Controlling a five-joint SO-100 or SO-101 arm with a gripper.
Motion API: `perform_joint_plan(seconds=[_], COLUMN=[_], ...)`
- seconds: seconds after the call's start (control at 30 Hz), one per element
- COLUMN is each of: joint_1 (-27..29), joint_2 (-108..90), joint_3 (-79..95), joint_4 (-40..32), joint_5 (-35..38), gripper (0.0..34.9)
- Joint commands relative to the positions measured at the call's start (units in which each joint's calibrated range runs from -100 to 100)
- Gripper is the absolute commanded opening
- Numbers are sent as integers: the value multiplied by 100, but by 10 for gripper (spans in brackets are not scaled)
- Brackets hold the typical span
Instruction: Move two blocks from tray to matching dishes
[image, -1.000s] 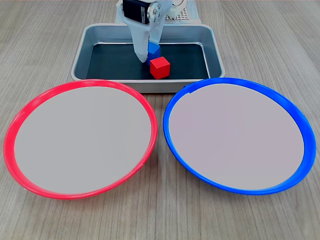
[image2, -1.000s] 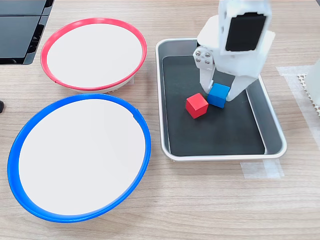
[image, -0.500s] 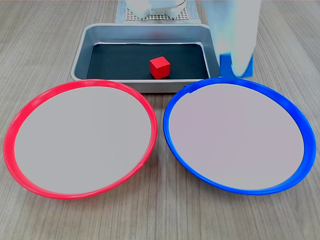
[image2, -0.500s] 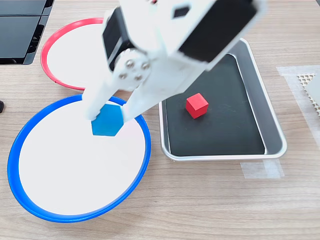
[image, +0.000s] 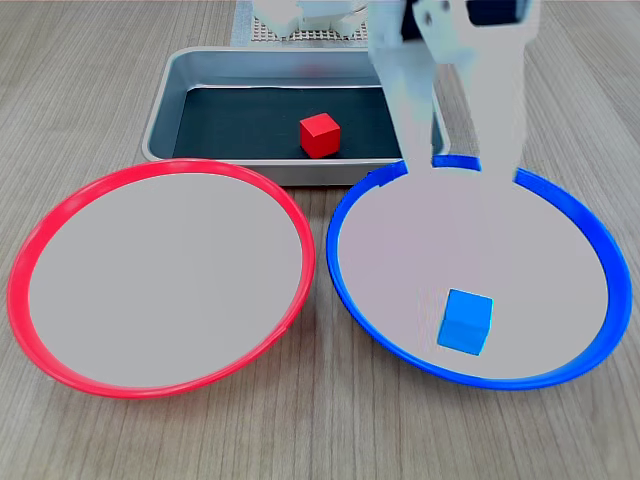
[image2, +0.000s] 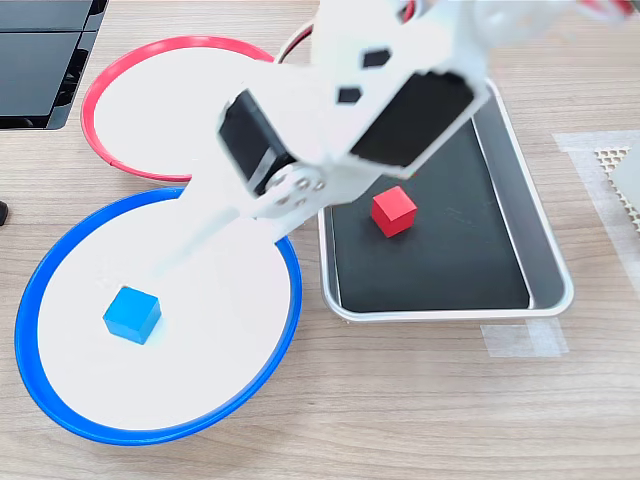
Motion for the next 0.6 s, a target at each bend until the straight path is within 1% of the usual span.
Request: perform_joint_plan(seconds=[0.0, 0.07, 0.1, 0.13, 0.17, 0.27, 0.3, 0.33, 0.43, 0.57], joint_1=[473, 859, 1085, 1226, 1349, 1509, 1509, 1509, 1443, 1320], joint_2=[-1753, -2316, -2520, -2640, -2725, -2725, -2665, -2597, -2273, -1829], joint_3=[531, 786, 977, 1168, 1387, 1988, 2133, 2233, 2443, 2516], joint_4=[1704, 2744, 3123, 3239, 3222, 2735, 2513, 2339, 1811, 1530], joint_5=[645, 1060, 1255, 1363, 1431, 1460, 1465, 1465, 1436, 1397], gripper=[18, 15, 16, 23, 32, 131, 176, 200, 235, 228])
